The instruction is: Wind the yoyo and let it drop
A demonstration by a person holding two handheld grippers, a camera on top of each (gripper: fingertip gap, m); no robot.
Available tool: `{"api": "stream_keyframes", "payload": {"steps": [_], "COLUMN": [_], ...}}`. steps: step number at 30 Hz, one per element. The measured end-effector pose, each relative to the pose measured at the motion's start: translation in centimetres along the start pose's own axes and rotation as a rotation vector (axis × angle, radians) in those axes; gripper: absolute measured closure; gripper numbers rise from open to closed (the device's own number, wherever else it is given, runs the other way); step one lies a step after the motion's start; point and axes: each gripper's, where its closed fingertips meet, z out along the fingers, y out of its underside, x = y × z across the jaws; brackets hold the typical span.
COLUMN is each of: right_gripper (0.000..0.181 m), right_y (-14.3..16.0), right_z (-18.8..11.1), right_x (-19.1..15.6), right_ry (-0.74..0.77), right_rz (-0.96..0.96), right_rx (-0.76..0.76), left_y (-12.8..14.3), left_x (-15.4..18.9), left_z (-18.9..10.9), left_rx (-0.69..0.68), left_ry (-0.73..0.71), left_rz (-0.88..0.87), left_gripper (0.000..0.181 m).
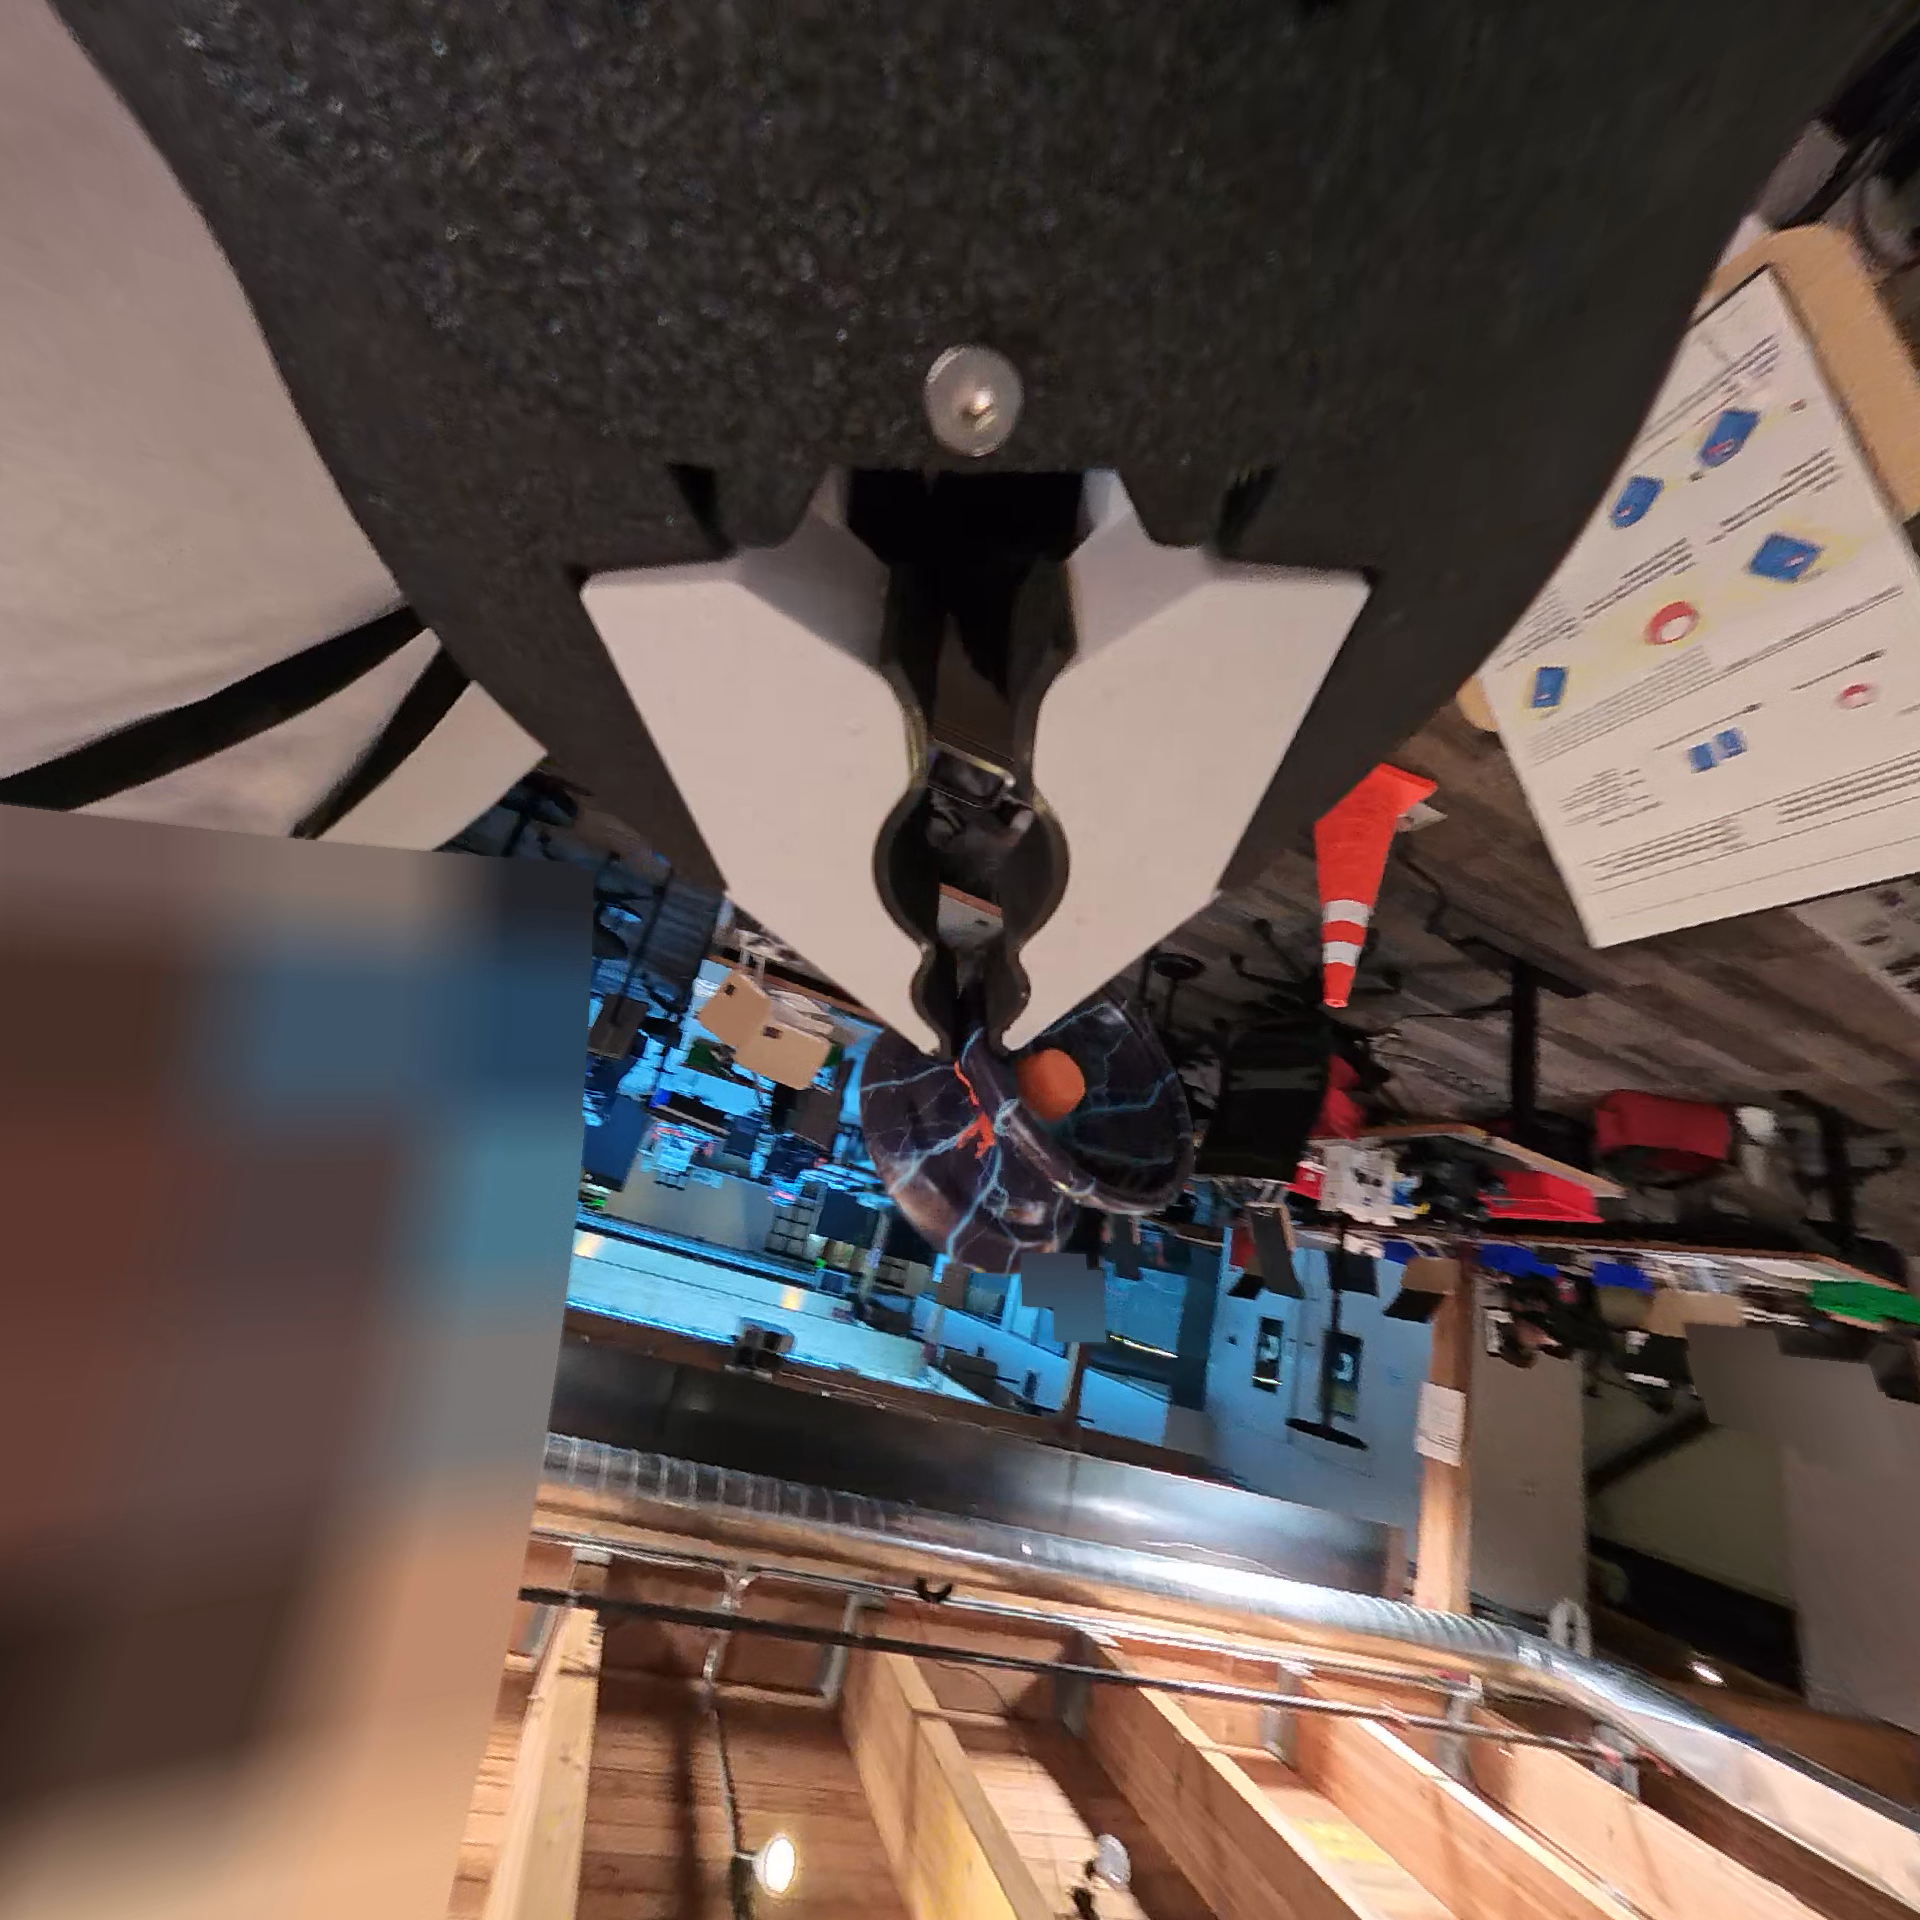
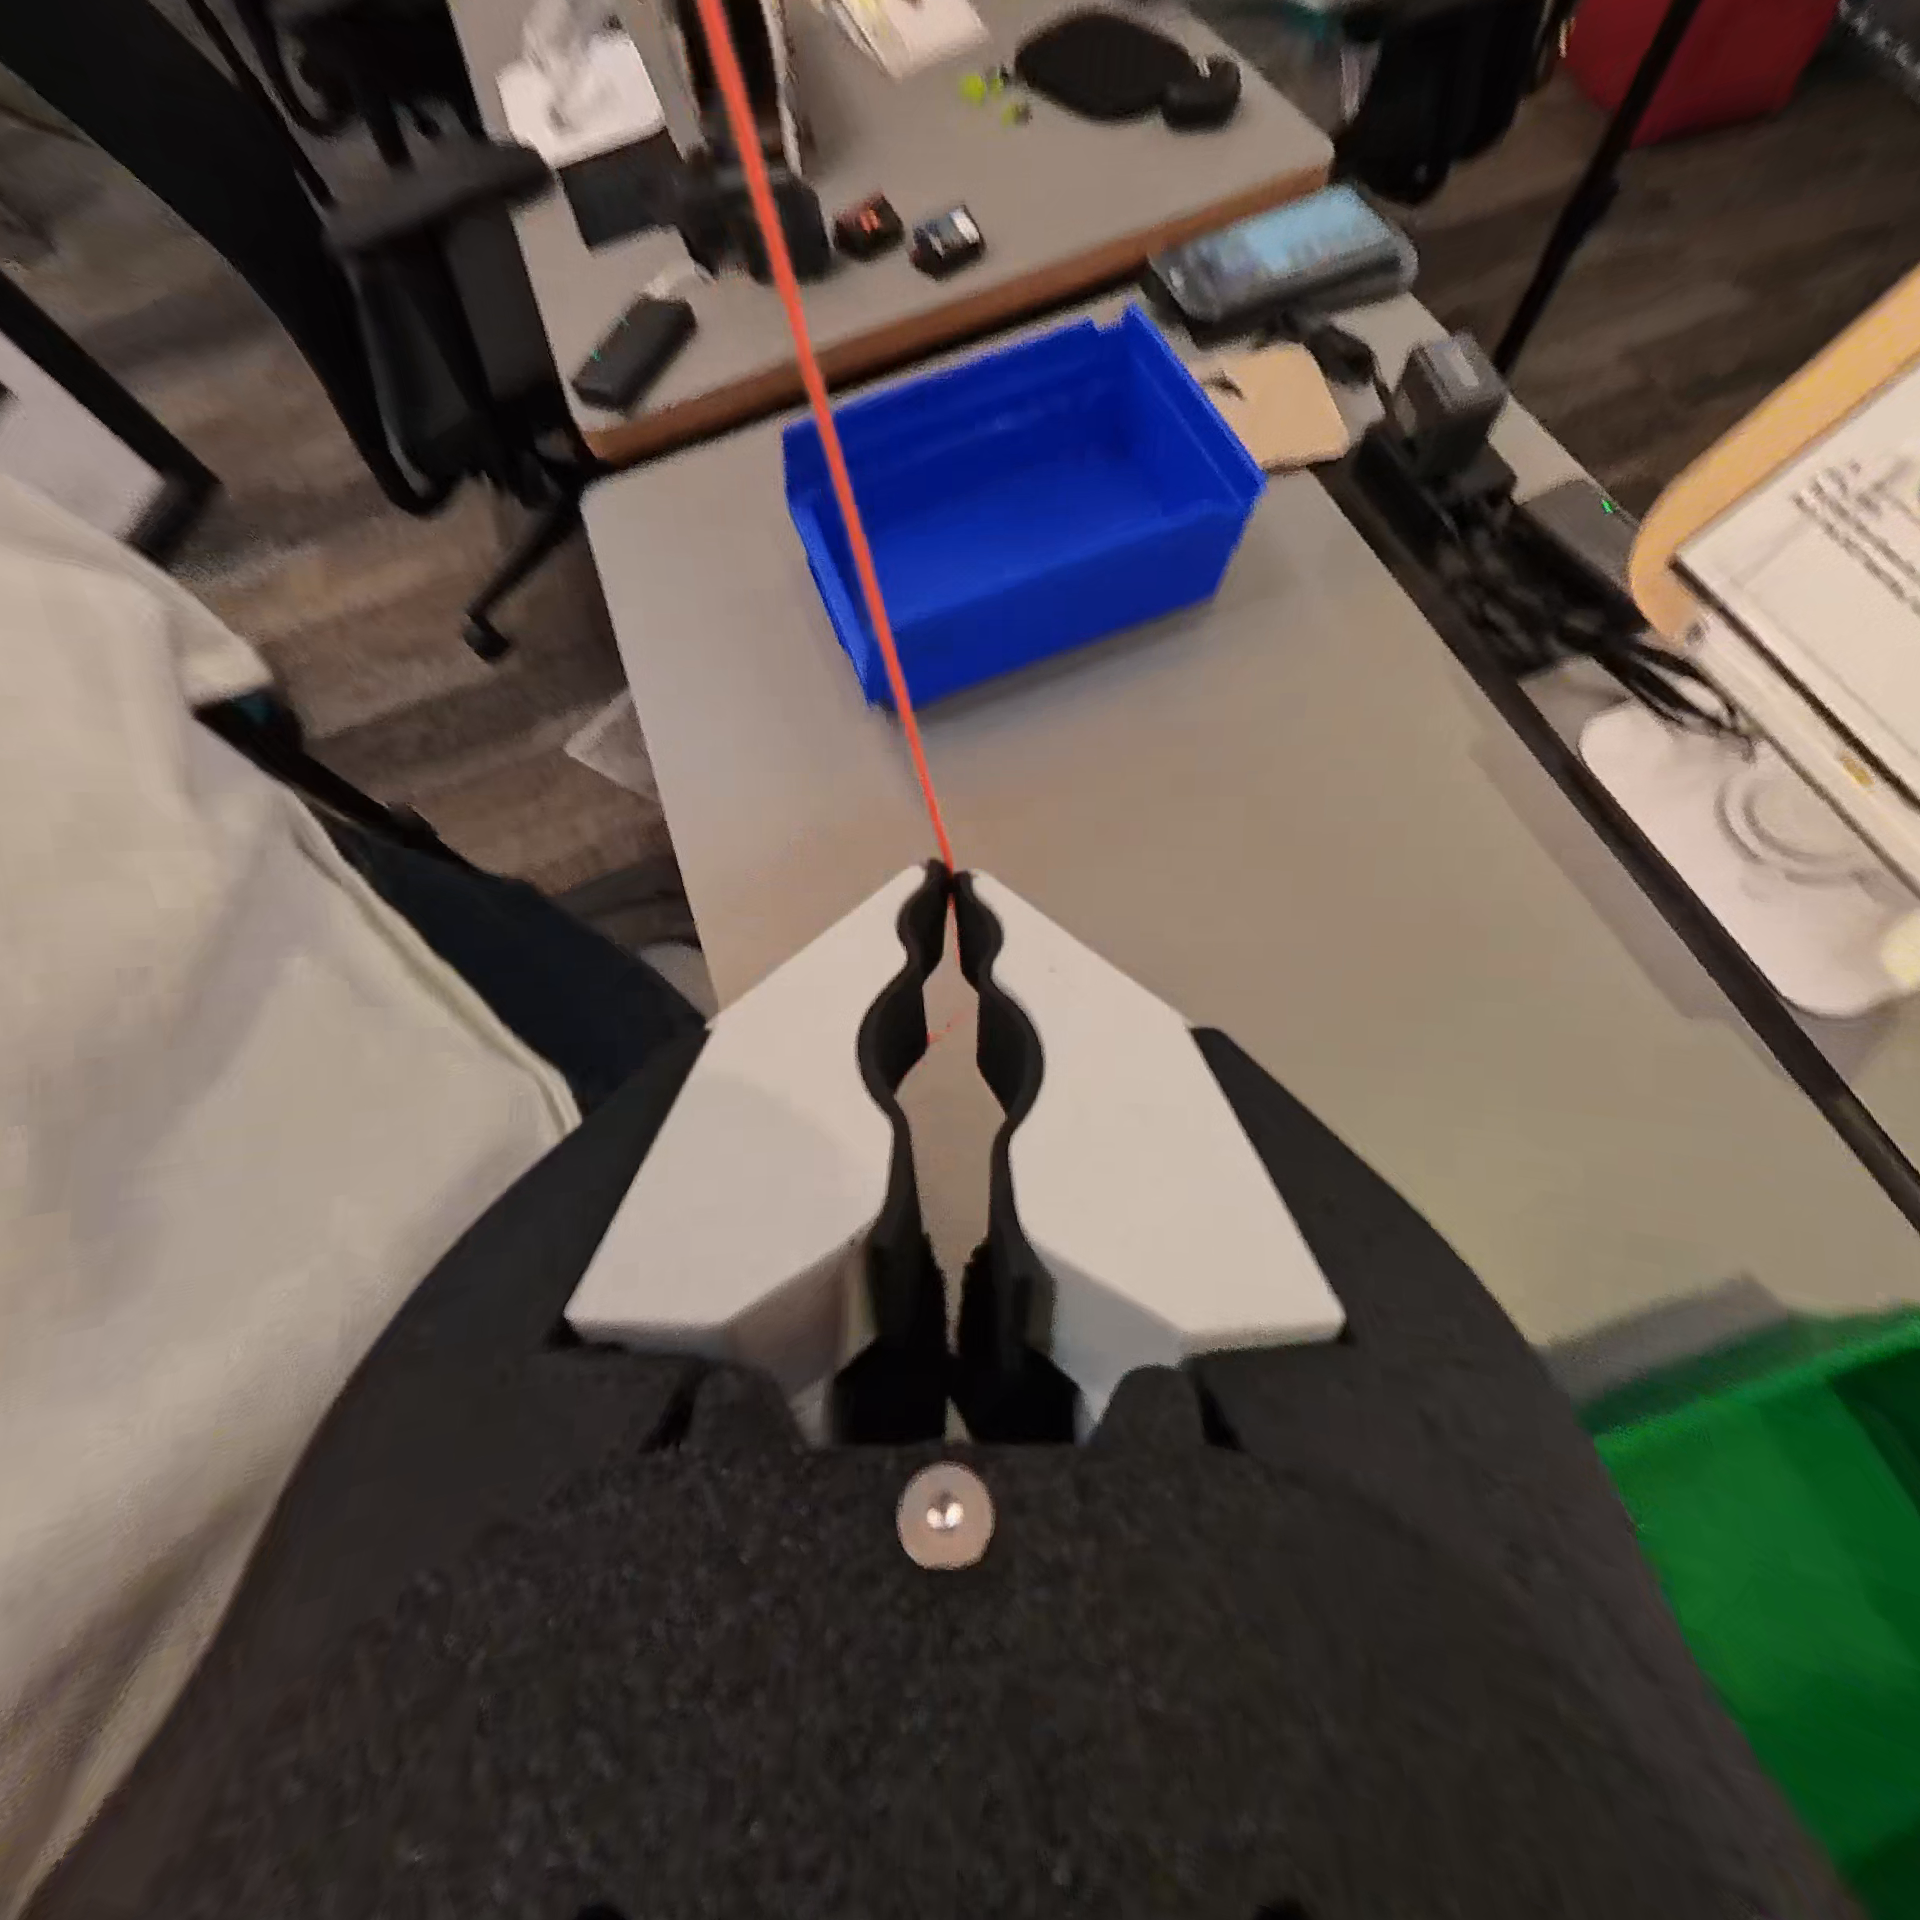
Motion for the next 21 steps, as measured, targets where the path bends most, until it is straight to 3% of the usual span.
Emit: {"api": "stream_keyframes", "payload": {"steps": [5,9,13,17,21], "right_gripper": [0.181,0.181,0.181,0.153,0.135], "right_y": [7.5,10.7,9.4,6.0,5.2], "right_z": [-3.3,-6.2,-7.7,-6.6,-3.9], "right_x": [1.9,3.2,3.8,3.5,2.0], "right_ry": [0.091,0.131,0.13,0.074,-0.013], "right_rz": [0.005,0.071,0.14,0.194,0.231], "right_rx": [-0.201,-0.246,-0.162,-0.014,-0.039], "left_y": [-1.8,-1.7,-0.3,0.8,1.0], "left_x": [-1.1,-2.3,-2.2,-1.9,-1.1], "left_z": [-3.8,-5.4,-4.4,-2.6,-1.3], "left_rx": [0.078,0.077,0.043,0.004,-0.012], "left_ry": [-0.07,-0.132,-0.099,-0.062,-0.023], "left_rz": [0.011,0.01,-0.021,-0.033,-0.026], "left_gripper": [0.18,0.18,0.18,0.18,0.18]}}
